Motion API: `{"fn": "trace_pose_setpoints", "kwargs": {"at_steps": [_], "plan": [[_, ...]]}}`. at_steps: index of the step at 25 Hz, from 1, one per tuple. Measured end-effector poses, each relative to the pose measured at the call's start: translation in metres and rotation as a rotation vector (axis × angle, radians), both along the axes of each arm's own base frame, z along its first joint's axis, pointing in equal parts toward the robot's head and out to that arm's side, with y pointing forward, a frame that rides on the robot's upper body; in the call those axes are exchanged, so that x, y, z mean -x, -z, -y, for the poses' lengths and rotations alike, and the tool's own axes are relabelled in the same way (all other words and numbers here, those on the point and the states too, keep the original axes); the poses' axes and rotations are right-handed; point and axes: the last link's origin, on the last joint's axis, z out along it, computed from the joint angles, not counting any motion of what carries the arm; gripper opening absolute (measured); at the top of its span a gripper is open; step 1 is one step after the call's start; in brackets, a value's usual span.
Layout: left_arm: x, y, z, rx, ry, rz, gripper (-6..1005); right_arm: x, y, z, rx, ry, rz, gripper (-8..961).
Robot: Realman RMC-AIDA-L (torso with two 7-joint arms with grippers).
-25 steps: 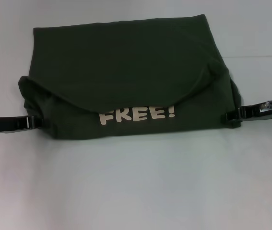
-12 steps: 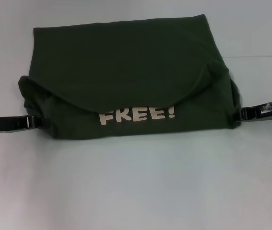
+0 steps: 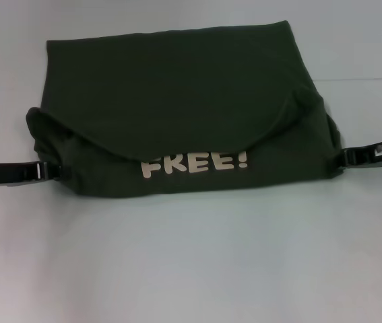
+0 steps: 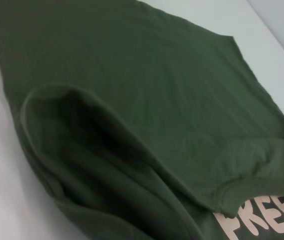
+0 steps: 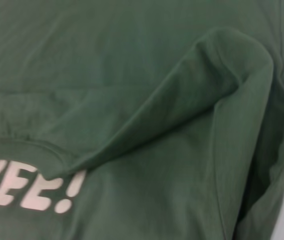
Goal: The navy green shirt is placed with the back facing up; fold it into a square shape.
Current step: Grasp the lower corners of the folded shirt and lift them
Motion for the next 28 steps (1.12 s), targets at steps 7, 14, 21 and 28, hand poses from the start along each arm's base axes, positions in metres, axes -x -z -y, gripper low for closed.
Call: {"fn": "trace_pose_setpoints", "kwargs": {"at_steps": [7, 14, 21, 28], "plan": [[-0.007, -0.017, 0.005, 0.057, 0.014, 0.041, 14, -0.003, -0.029, 0.014, 0.021, 0.007, -0.075, 51], [-0.01, -0.029, 0.014, 0.124, 0.004, 0.077, 16, -0.016, -0.042, 0.038, 0.07, 0.047, -0.147, 65], [-0.013, -0.04, 0.025, 0.21, -0.003, 0.088, 14, -0.024, -0.044, 0.057, 0.113, 0.075, -0.201, 79], [-0.014, -0.045, 0.045, 0.351, -0.009, 0.095, 16, -0.03, -0.054, 0.085, 0.15, 0.083, -0.291, 94]]}}
